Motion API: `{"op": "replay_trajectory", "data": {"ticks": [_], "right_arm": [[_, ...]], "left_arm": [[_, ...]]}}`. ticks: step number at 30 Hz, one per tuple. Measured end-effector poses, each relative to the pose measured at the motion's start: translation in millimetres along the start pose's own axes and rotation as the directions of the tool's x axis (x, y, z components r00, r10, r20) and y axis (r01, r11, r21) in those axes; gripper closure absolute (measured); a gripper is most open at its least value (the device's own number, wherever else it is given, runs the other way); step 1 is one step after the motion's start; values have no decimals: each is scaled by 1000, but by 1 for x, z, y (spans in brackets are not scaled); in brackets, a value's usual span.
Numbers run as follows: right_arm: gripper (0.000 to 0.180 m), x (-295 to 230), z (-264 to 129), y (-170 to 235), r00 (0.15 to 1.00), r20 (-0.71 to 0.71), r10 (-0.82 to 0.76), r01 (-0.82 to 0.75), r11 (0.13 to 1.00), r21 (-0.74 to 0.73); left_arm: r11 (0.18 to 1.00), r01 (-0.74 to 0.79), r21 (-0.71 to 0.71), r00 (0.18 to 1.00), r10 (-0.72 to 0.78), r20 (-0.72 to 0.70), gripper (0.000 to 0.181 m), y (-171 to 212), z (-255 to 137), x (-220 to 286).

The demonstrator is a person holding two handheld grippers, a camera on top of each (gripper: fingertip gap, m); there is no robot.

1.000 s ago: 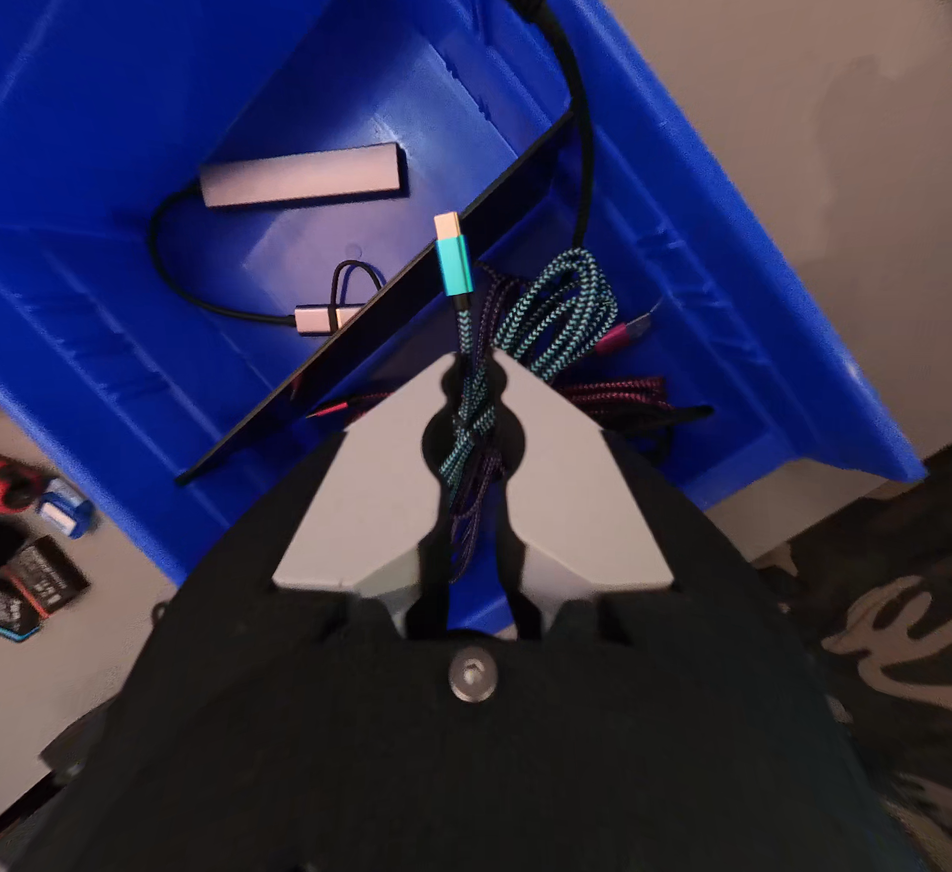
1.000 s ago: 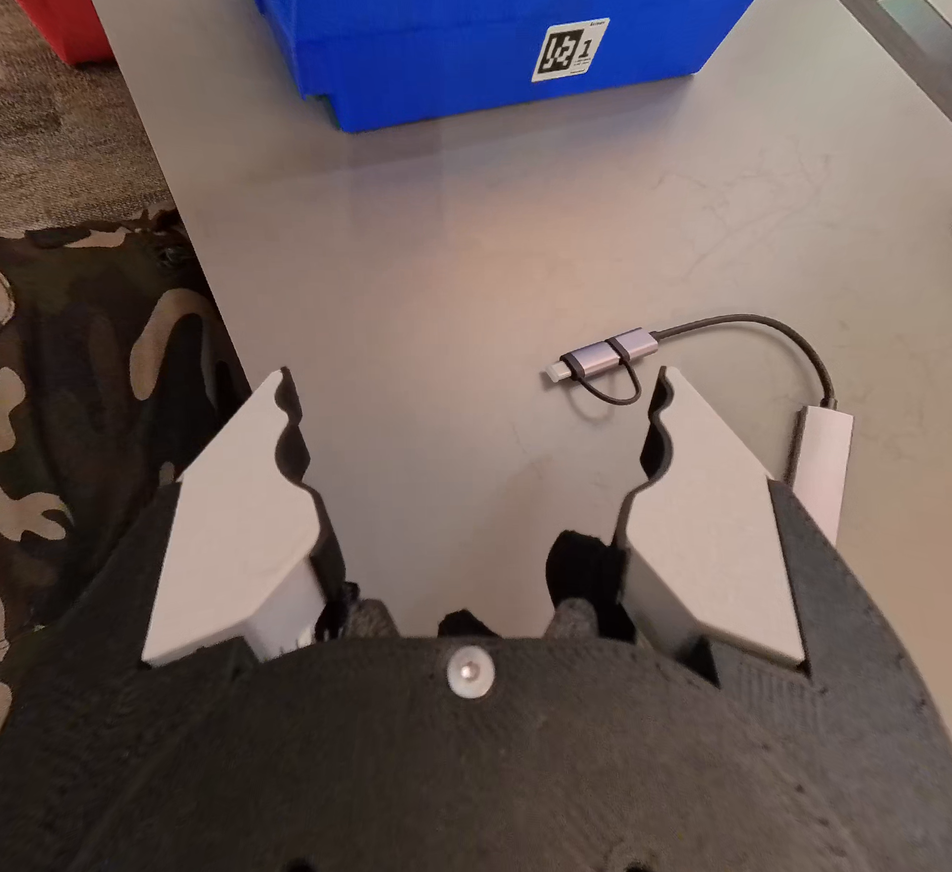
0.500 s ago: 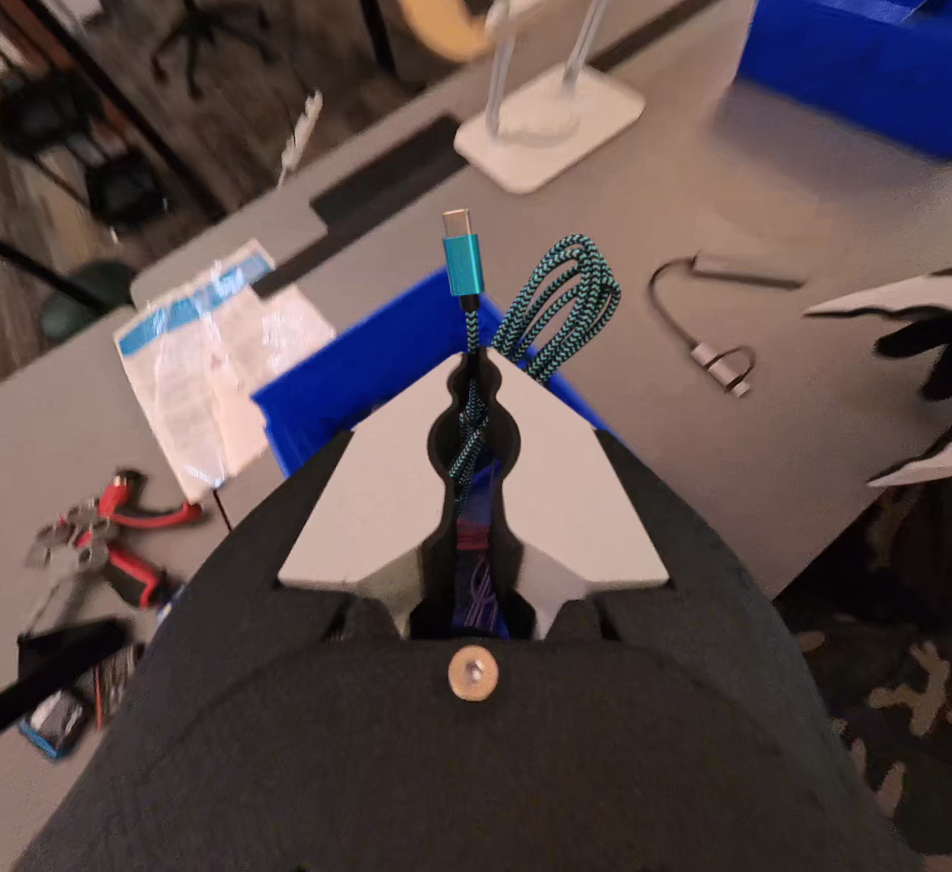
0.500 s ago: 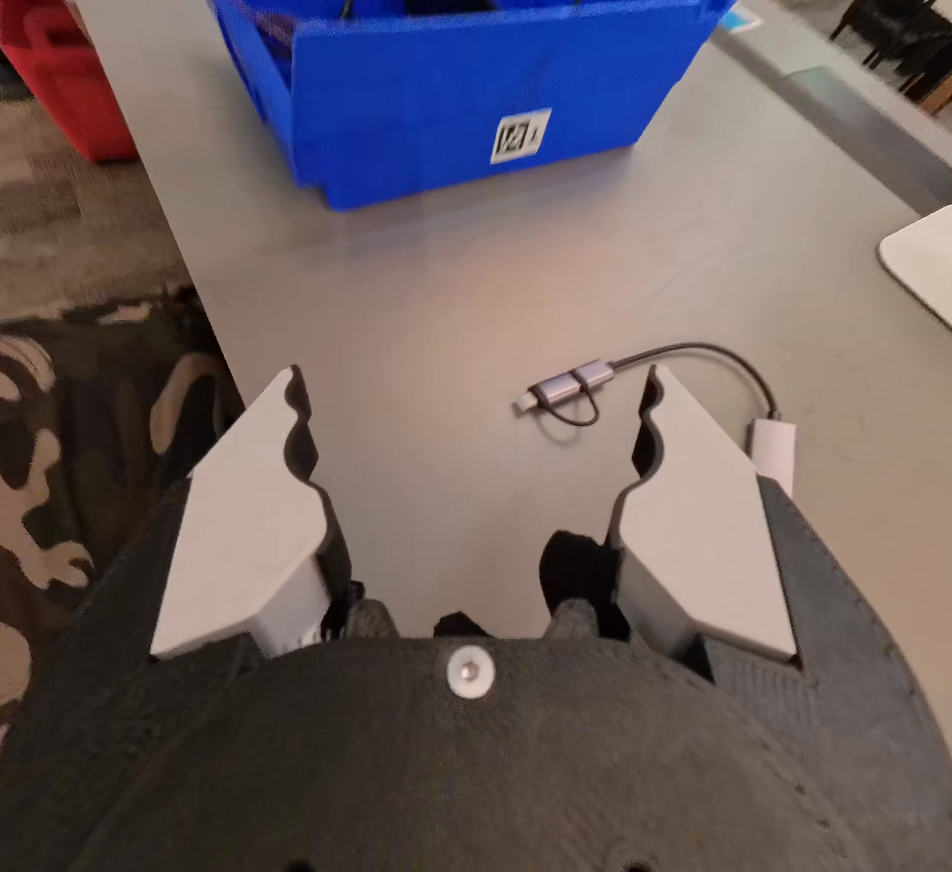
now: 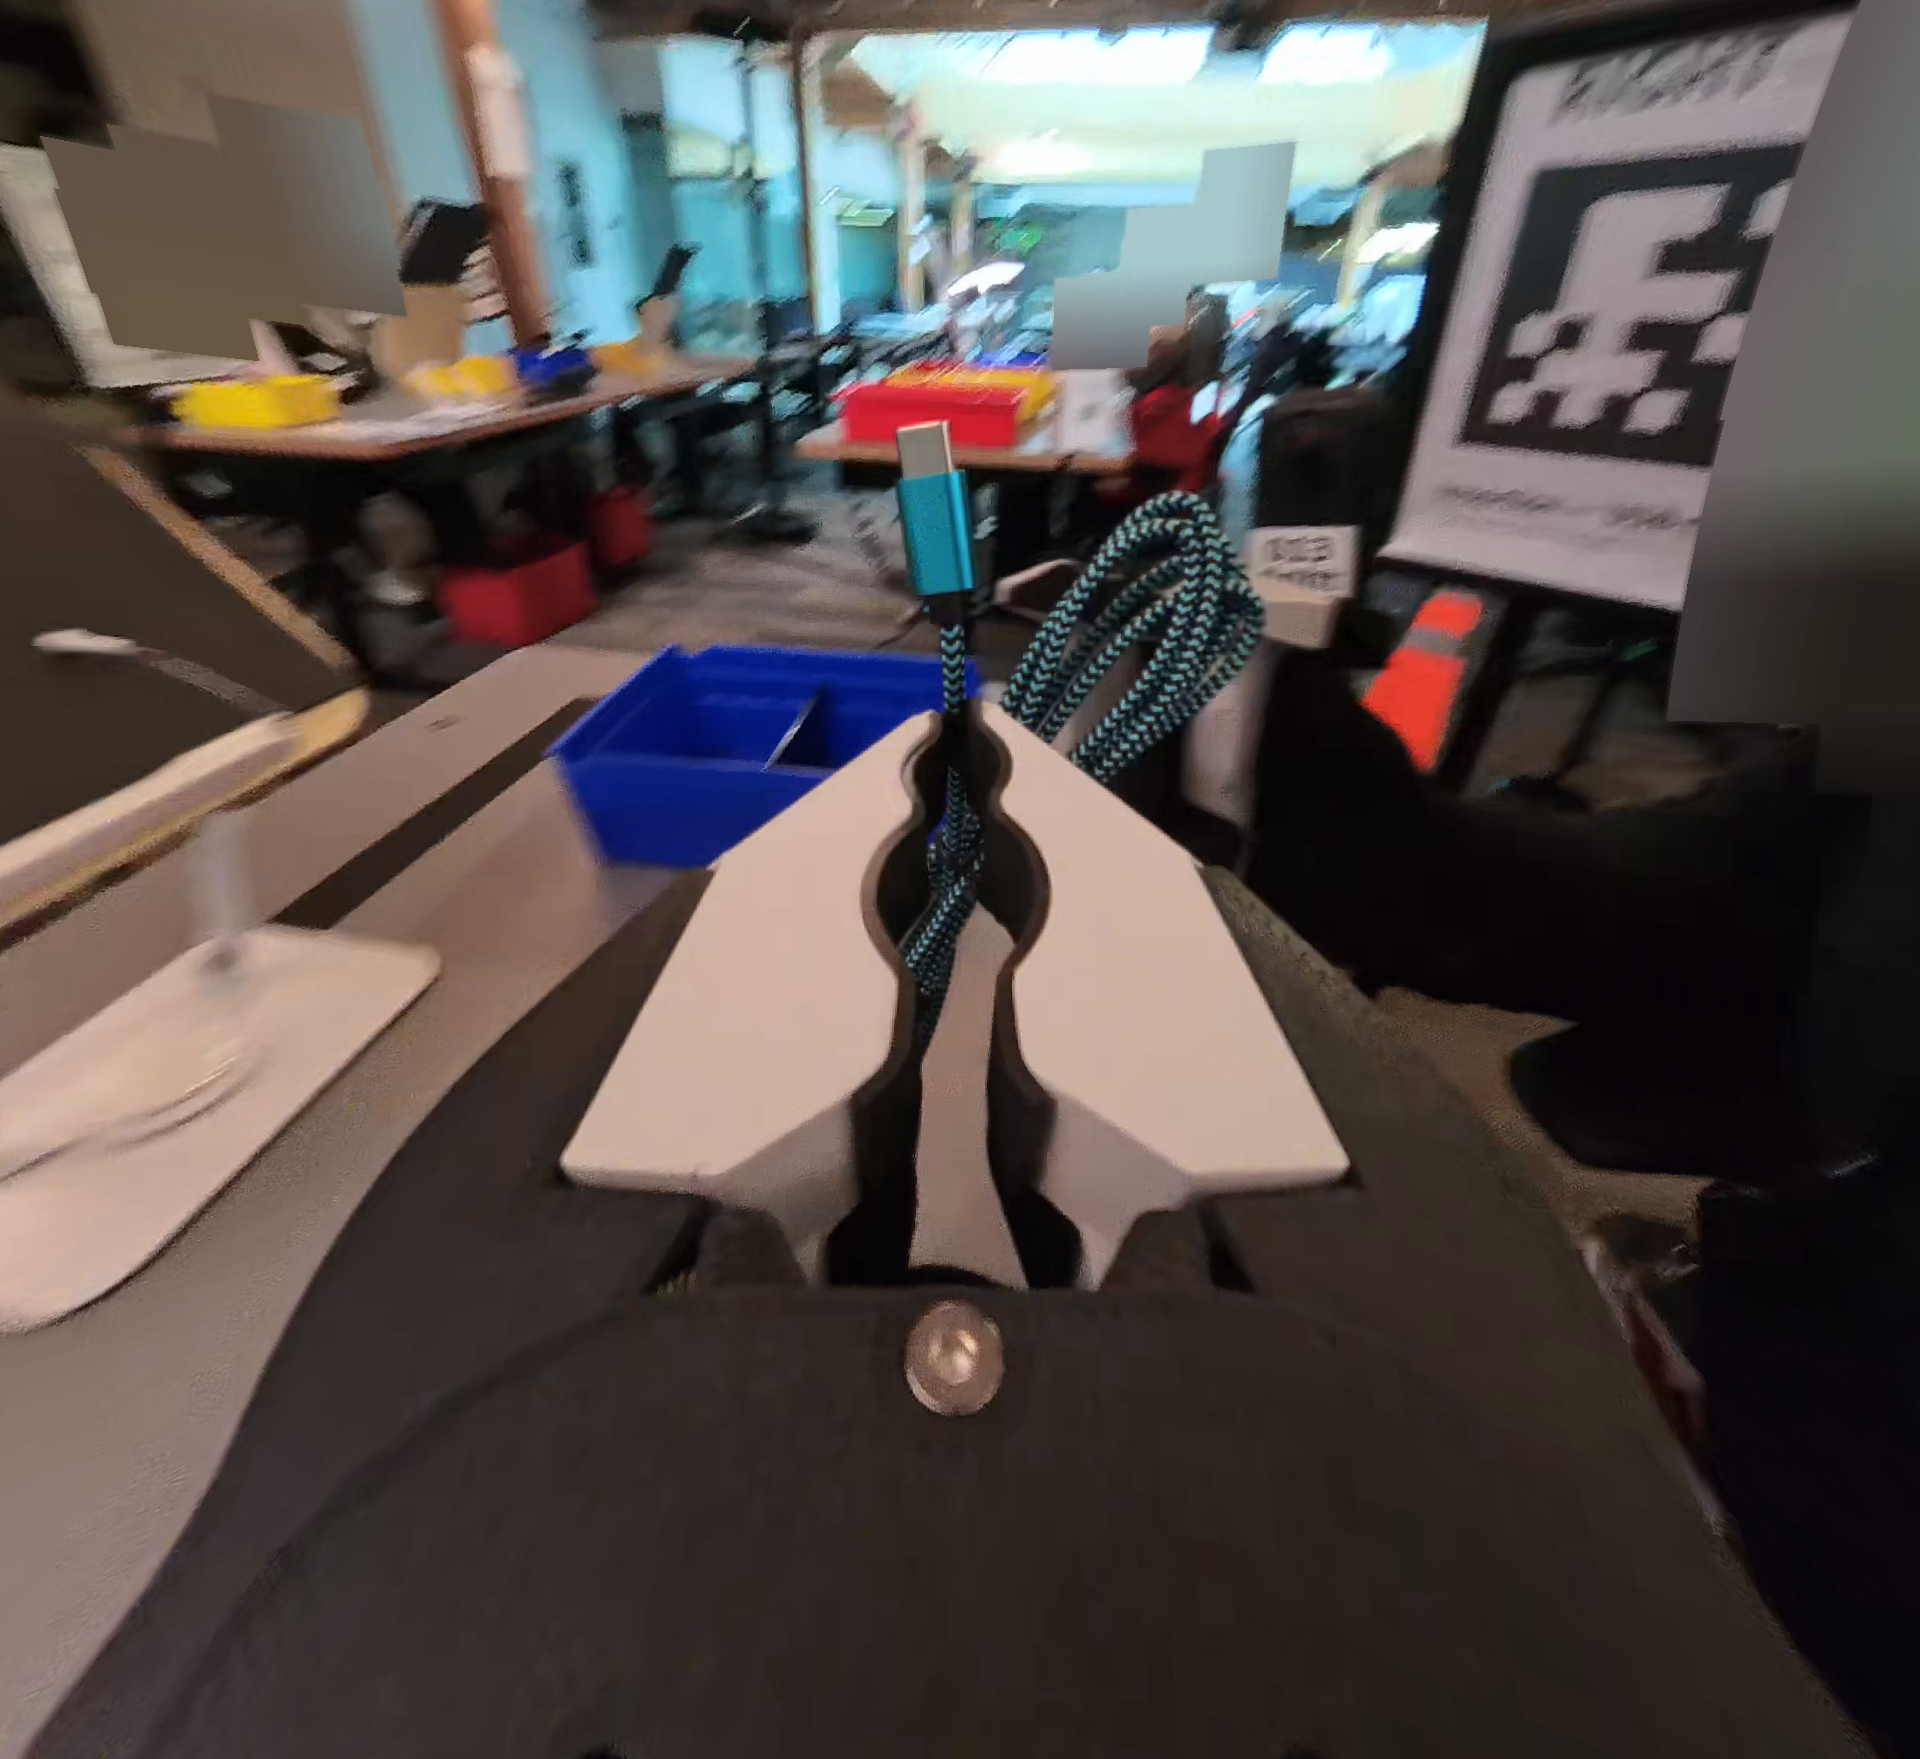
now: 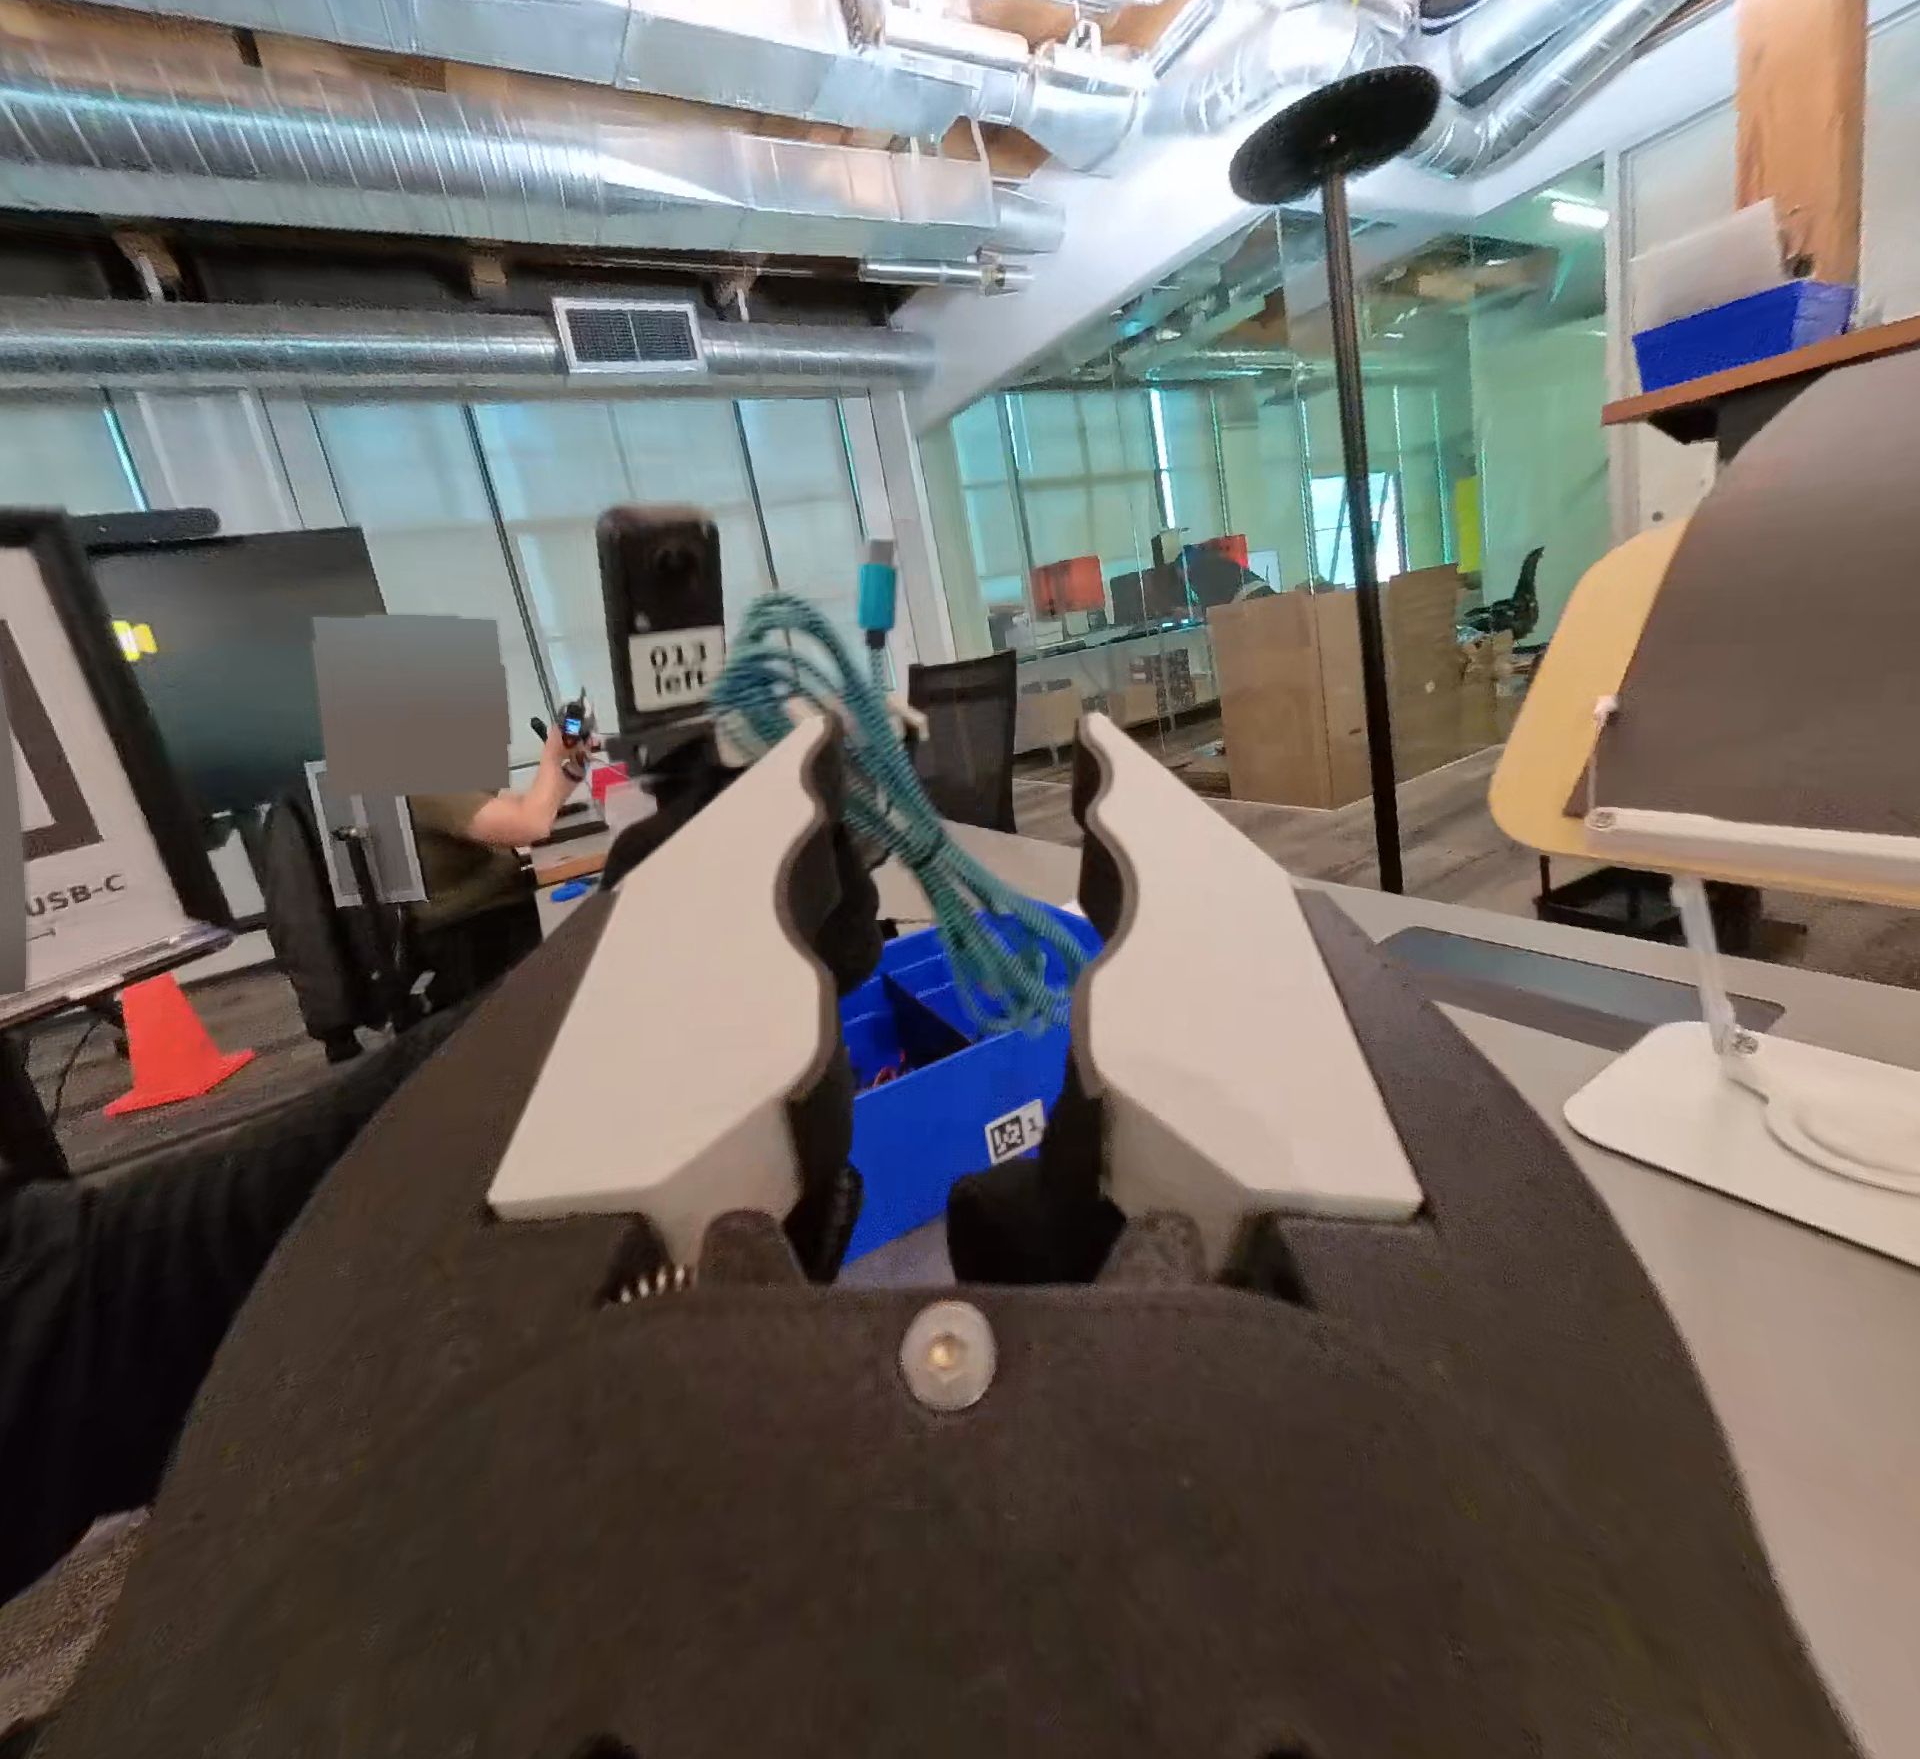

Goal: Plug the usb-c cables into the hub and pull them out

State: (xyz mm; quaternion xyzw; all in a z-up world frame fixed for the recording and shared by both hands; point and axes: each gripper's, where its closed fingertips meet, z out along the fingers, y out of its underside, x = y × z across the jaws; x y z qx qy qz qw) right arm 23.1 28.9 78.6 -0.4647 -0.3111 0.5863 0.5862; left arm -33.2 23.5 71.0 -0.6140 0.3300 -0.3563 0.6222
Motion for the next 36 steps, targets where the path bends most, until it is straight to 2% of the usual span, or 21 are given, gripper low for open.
{"op": "replay_trajectory", "data": {"ticks": [3, 6, 10, 12, 14, 17, 22, 24, 26, 29, 34, 36], "right_arm": [[142, 15, 2, 1, 1000, 19, 15, -14, 999, -42], [150, 23, 7, 18, 999, 38, 21, -16, 991, -131], [158, 21, 9, 28, 990, 117, 73, -52, 984, -171], [167, 19, 5, 30, 984, 159, 79, -51, 984, -173], [153, 21, 1, 27, 973, 186, 134, -106, 982, -154], [157, 18, -3, 34, 959, 228, 166, -125, 975, -184], [172, 14, 2, 54, 971, 210, 114, -60, 967, -248], [173, 18, 2, 59, 978, 185, 100, -46, 961, -273], [174, 26, 1, 63, 989, 143, 39, 5, 954, -299], [174, 37, -4, 74, 987, 110, -120, 153, 910, -385], [175, 58, -12, 88, 905, 93, -414, 399, 753, -524], [174, 61, -13, 95, 862, 116, -493, 467, 684, -561]], "left_arm": [[988, 99, 120, 982, -78, -169, 181, 5, 24, 16], [982, 133, 137, 958, -91, -272, 181, 18, 42, 26], [980, 151, 127, 941, -103, -322, 181, 35, 59, 30], [980, 156, 120, 936, -108, -334, 181, 41, 62, 30], [978, 174, 117, 929, -123, -349, 181, 46, 62, 28], [975, 197, 101, 920, -148, -362, 181, 56, 64, 25], [972, 215, 94, 912, -166, -376, 181, 69, 72, 28], [967, 235, 98, 910, -183, -373, 181, 73, 72, 25], [963, 253, 92, 916, -208, -344, 181, 78, 72, 18], [957, 276, 84, 939, -251, -234, 161, 81, 63, -1], [981, 190, -40, 981, -191, -23, 147, 83, 47, -14], [986, 129, -105, 992, -129, 6, 146, 80, 46, -9]]}}
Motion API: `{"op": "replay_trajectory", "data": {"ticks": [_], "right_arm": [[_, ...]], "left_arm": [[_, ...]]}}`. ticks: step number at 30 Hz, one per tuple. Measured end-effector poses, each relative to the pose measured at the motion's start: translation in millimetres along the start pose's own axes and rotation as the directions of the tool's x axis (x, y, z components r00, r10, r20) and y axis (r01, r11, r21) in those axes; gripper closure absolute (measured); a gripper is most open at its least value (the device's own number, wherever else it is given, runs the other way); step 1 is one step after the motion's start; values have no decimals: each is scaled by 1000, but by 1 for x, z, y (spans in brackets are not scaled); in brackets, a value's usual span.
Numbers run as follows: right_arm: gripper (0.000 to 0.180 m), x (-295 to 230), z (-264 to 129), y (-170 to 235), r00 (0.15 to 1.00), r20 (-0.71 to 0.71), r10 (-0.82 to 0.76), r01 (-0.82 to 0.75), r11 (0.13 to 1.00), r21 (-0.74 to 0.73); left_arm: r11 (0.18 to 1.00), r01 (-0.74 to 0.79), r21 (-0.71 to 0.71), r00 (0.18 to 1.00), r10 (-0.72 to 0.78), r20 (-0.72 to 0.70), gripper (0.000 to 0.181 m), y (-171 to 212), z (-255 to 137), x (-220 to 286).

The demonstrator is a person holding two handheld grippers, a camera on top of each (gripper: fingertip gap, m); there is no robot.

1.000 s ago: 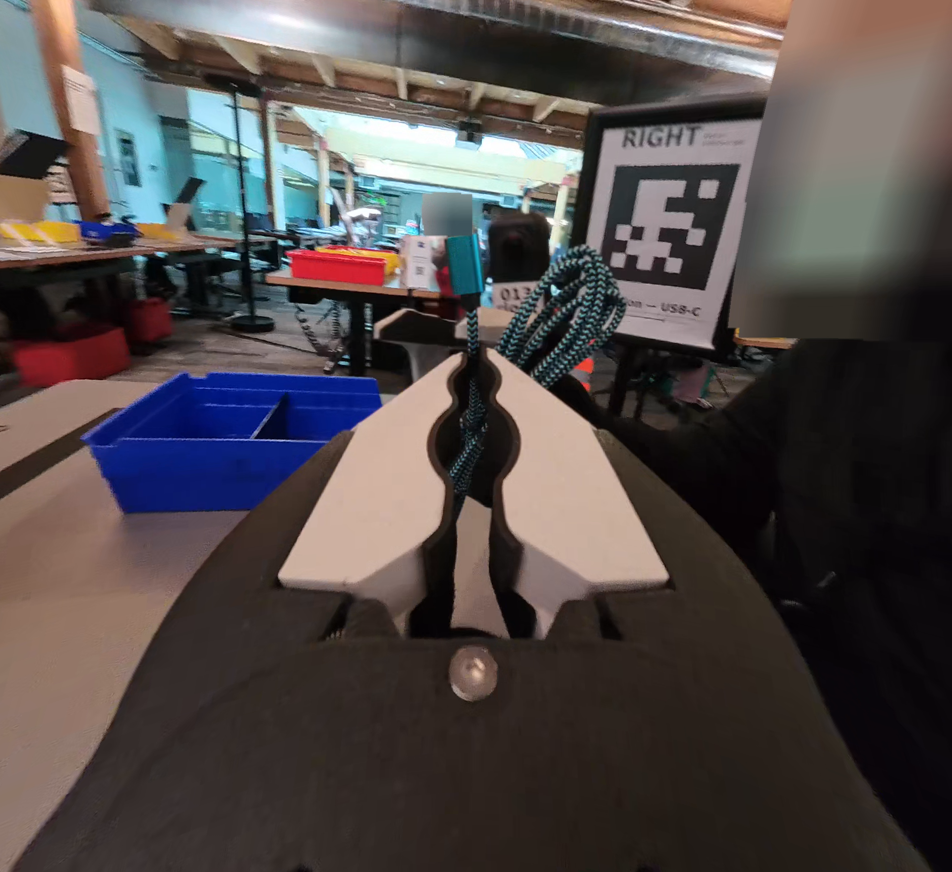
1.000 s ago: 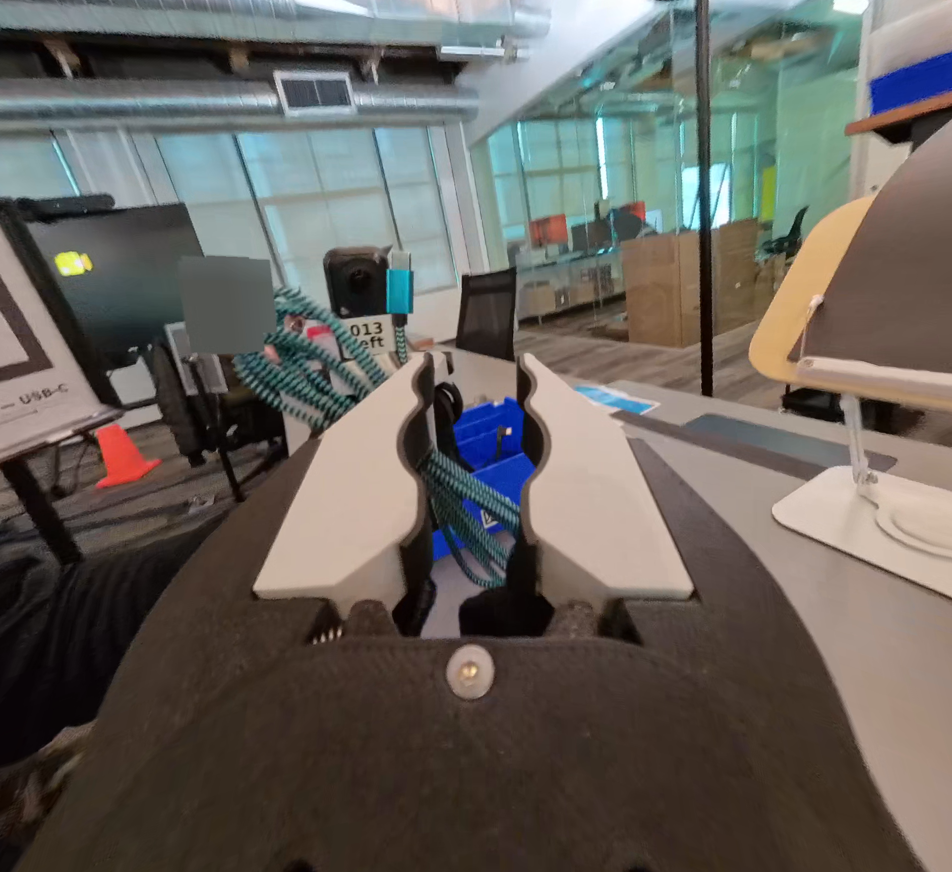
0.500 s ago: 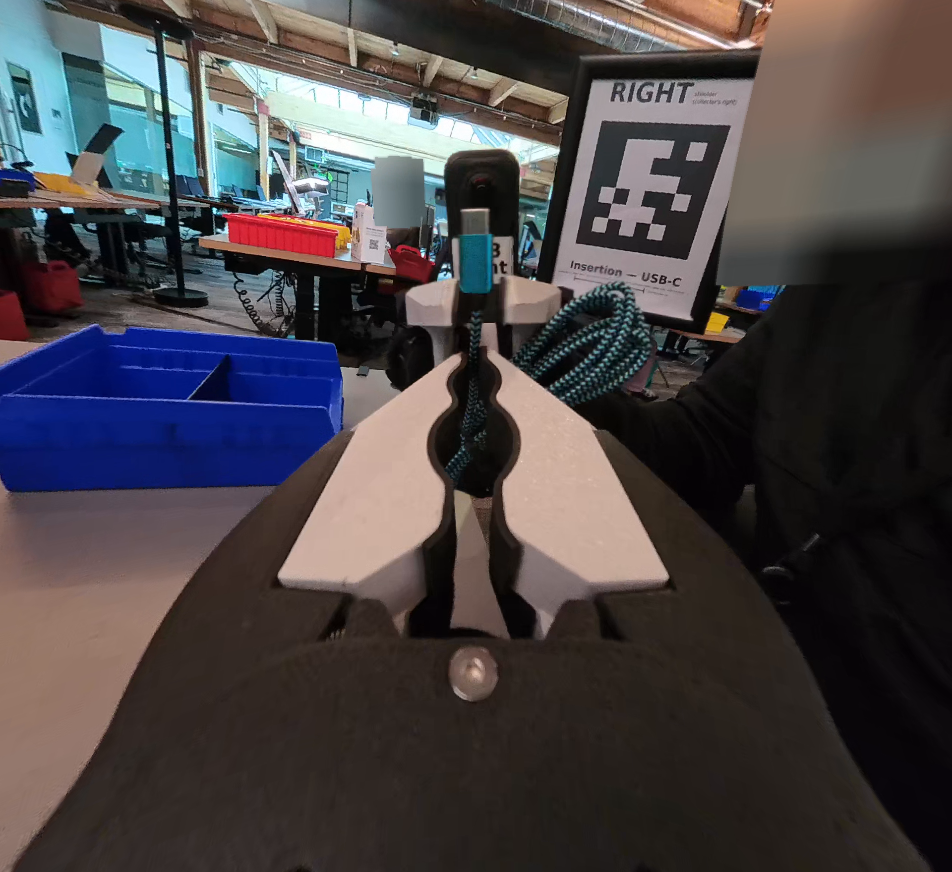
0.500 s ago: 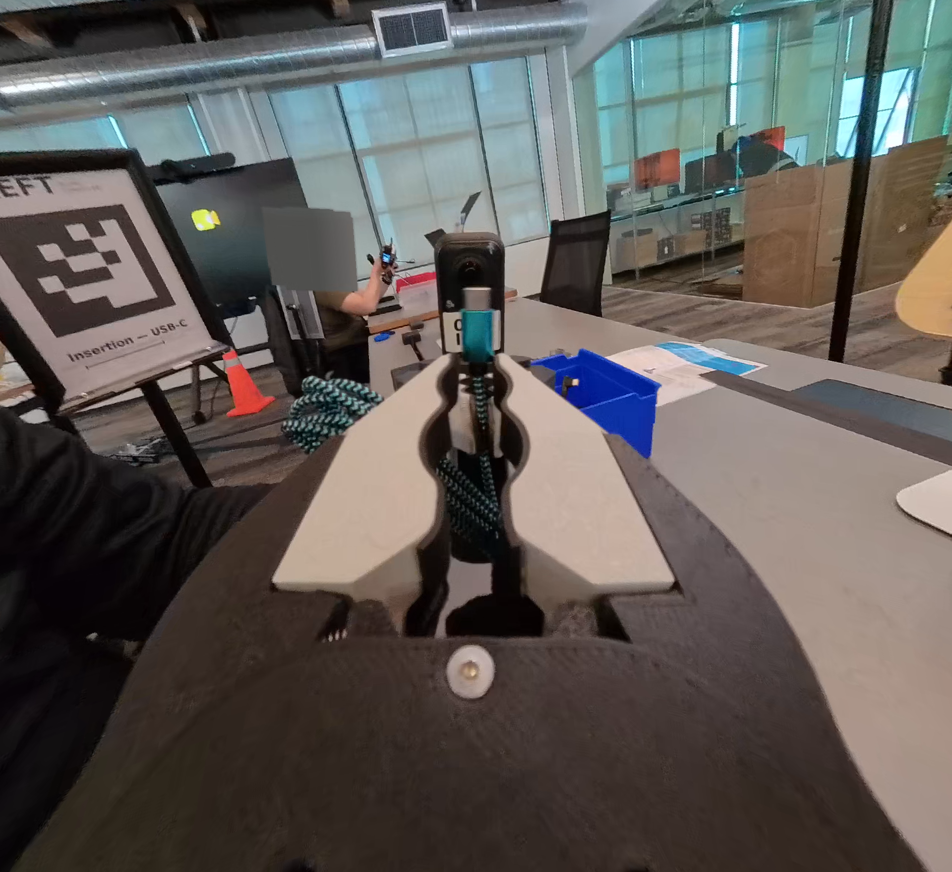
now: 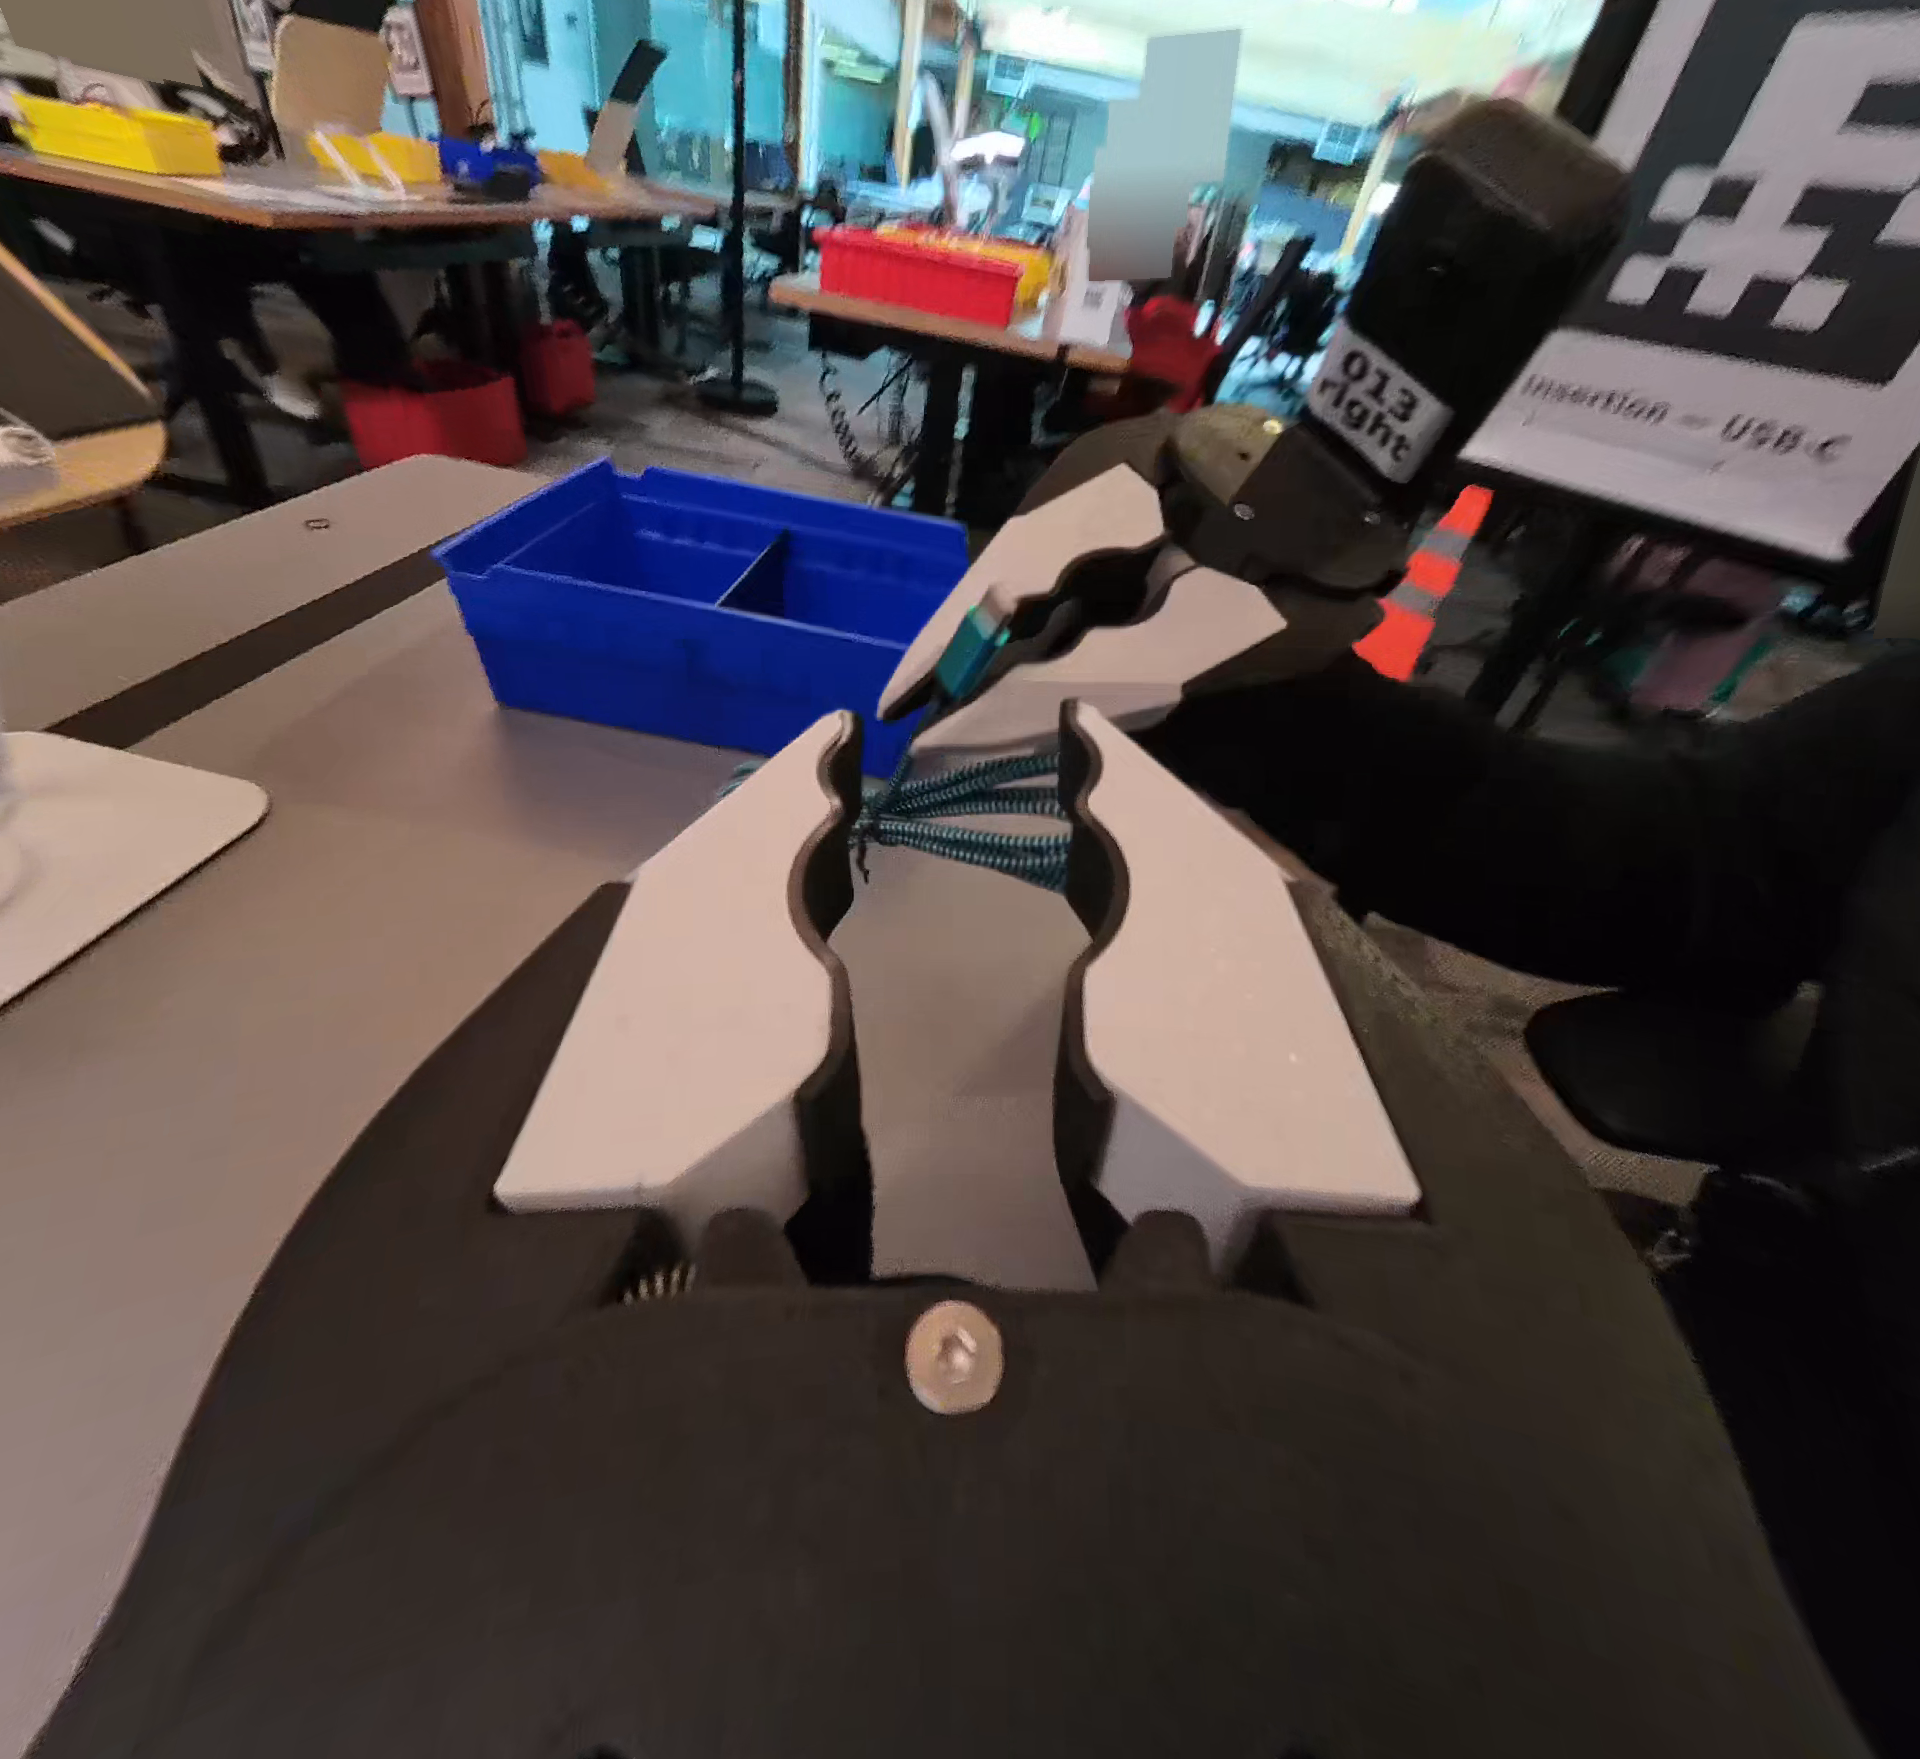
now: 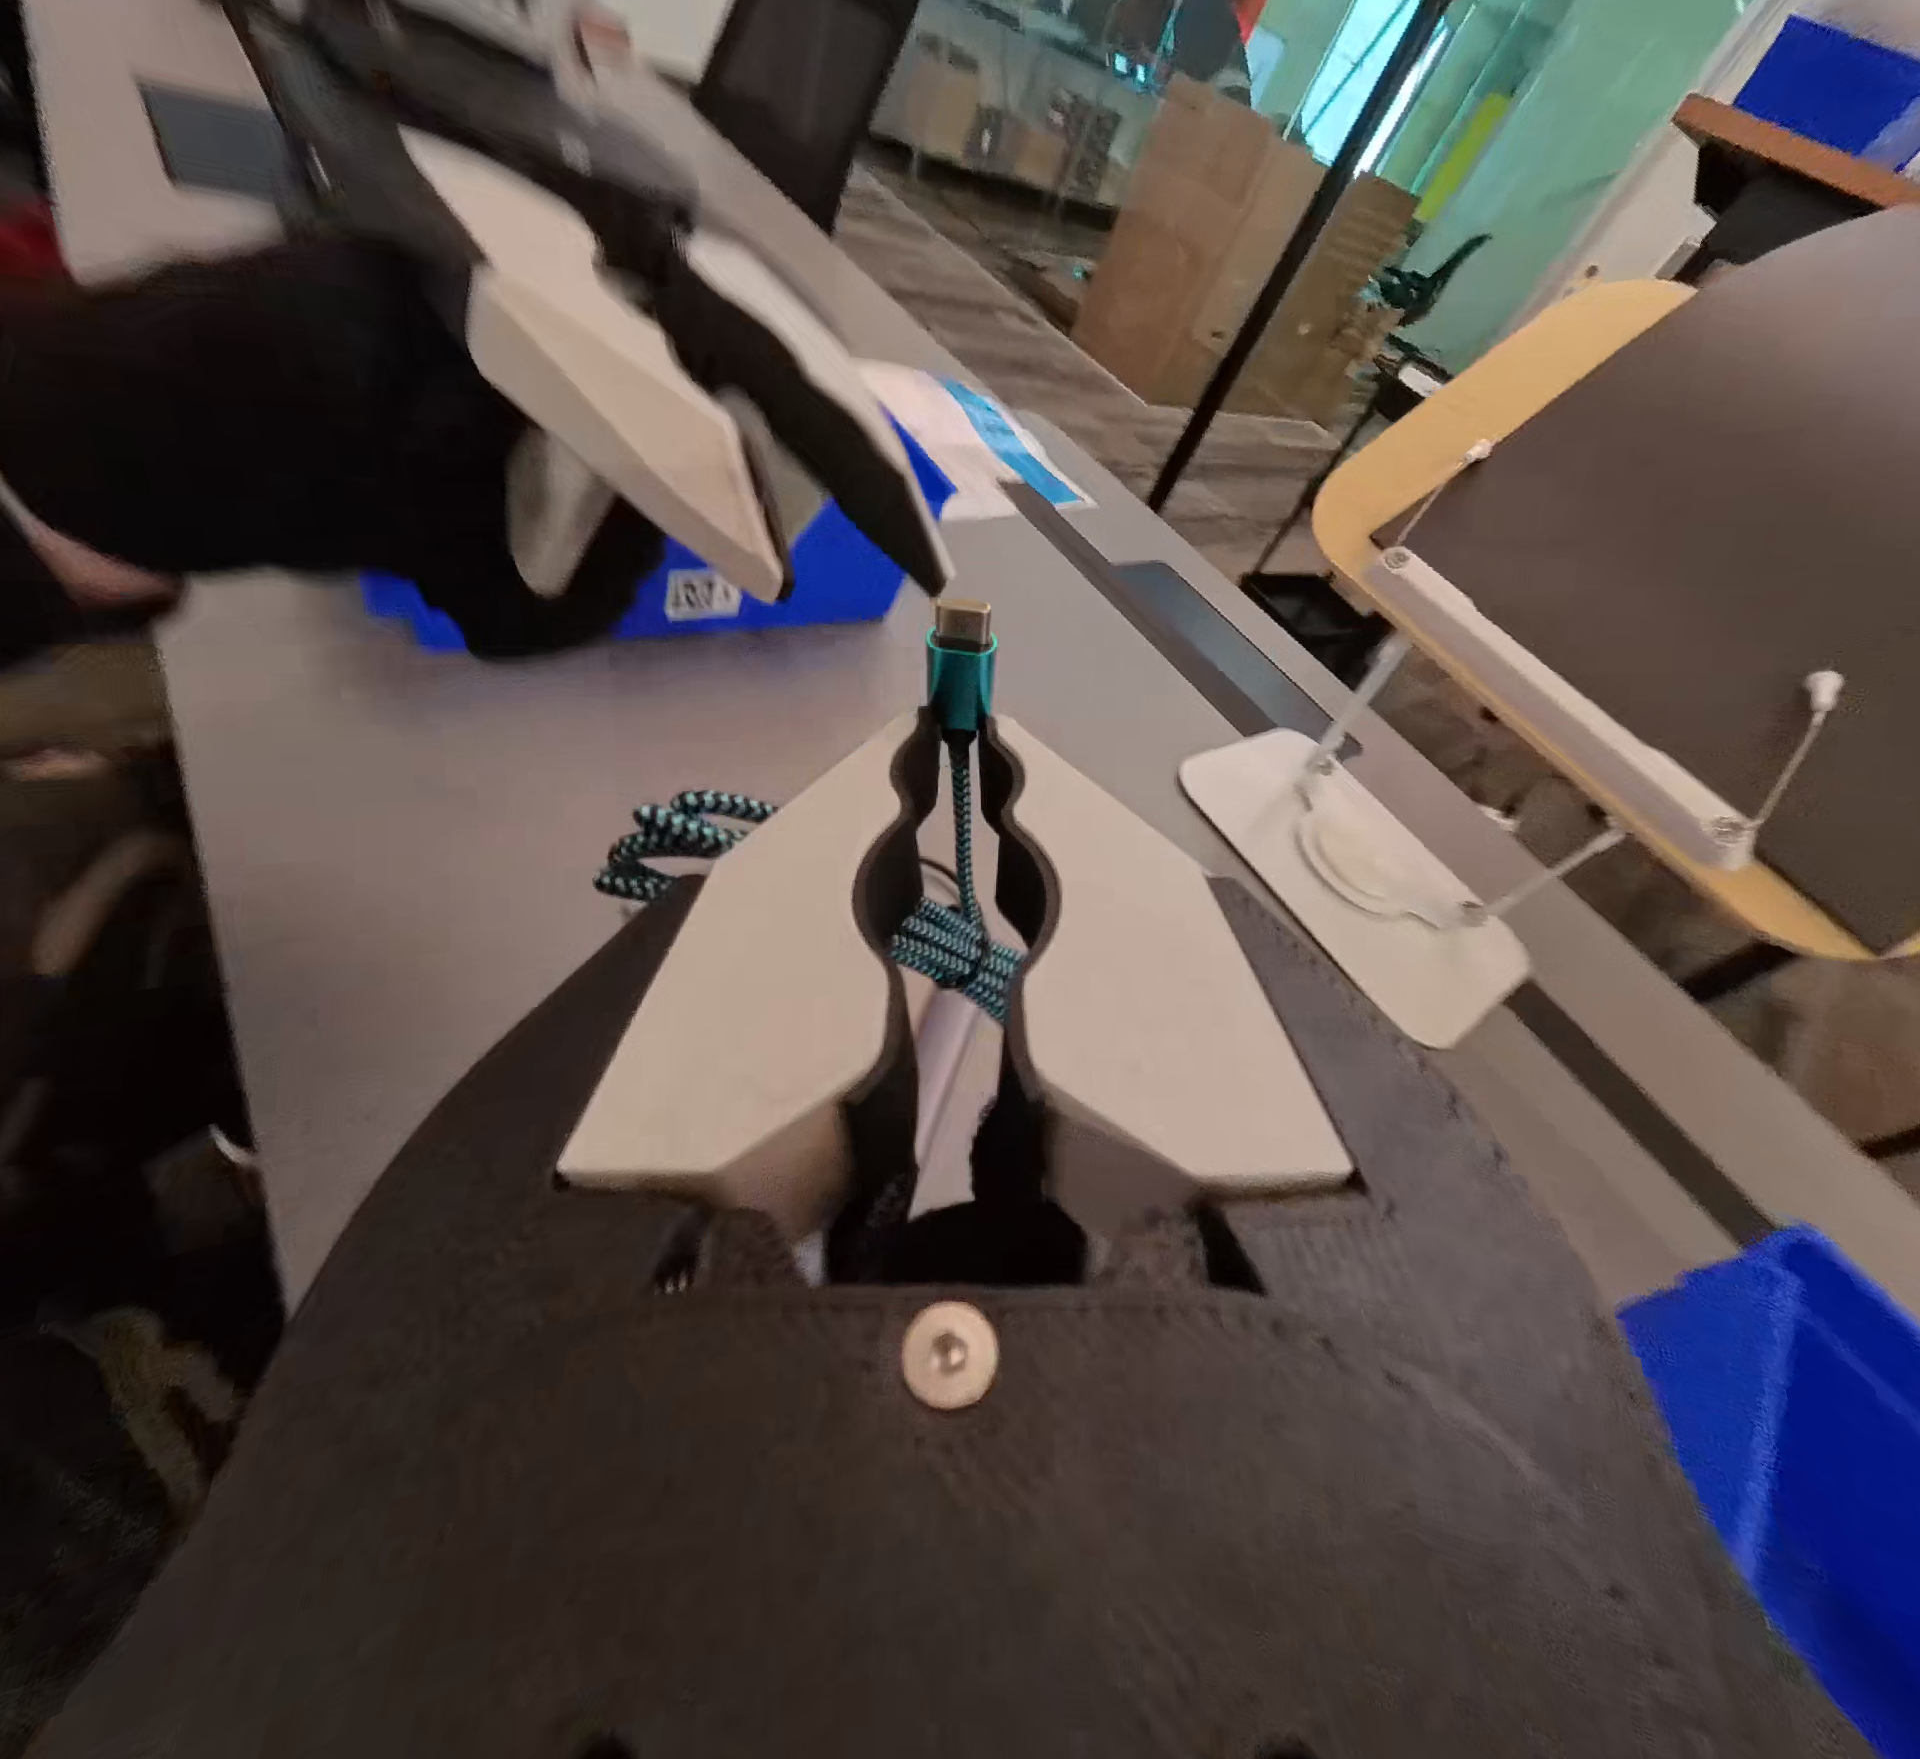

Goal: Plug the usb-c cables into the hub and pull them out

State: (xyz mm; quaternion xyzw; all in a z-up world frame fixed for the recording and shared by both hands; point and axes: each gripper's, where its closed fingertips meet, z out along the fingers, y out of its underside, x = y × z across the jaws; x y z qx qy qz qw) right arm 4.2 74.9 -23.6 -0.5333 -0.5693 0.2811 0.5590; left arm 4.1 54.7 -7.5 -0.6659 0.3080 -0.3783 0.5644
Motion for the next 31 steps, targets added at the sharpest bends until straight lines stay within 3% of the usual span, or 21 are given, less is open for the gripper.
{"op": "replay_trajectory", "data": {"ticks": [4, 7, 13, 16, 20, 26, 31], "right_arm": [[175, -8, 10, 10, 990, -31, -137, 134, 987, -85], [175, -12, 15, 13, 978, -52, -201, 195, 974, -114], [175, -10, 15, 14, 951, -115, -287, 272, 953, -134], [175, -10, 8, -2, 941, -157, -299, 298, 954, -35], [174, -14, -4, -30, 906, -243, -348, 376, 923, 83], [166, -20, -10, -41, 907, -232, -352, 394, 904, 168], [171, -28, -19, -47, 850, -293, -437, 504, 836, 218]], "left_arm": [[980, -88, -177, 983, 114, 143, 146, 9, 15, -4], [961, -96, -259, 971, 147, 186, 164, 20, 19, -7], [981, 2, -196, 985, 32, 170, 171, 21, 20, -5], [990, 139, -29, 986, -136, 97, 177, 4, 15, -3], [912, 381, 154, 921, -359, -153, 178, -19, 5, 7], [785, 574, 234, 801, -479, -358, 178, -26, -1, 15], [674, 698, 243, 685, -529, -500, 177, -26, 0, 24]]}}
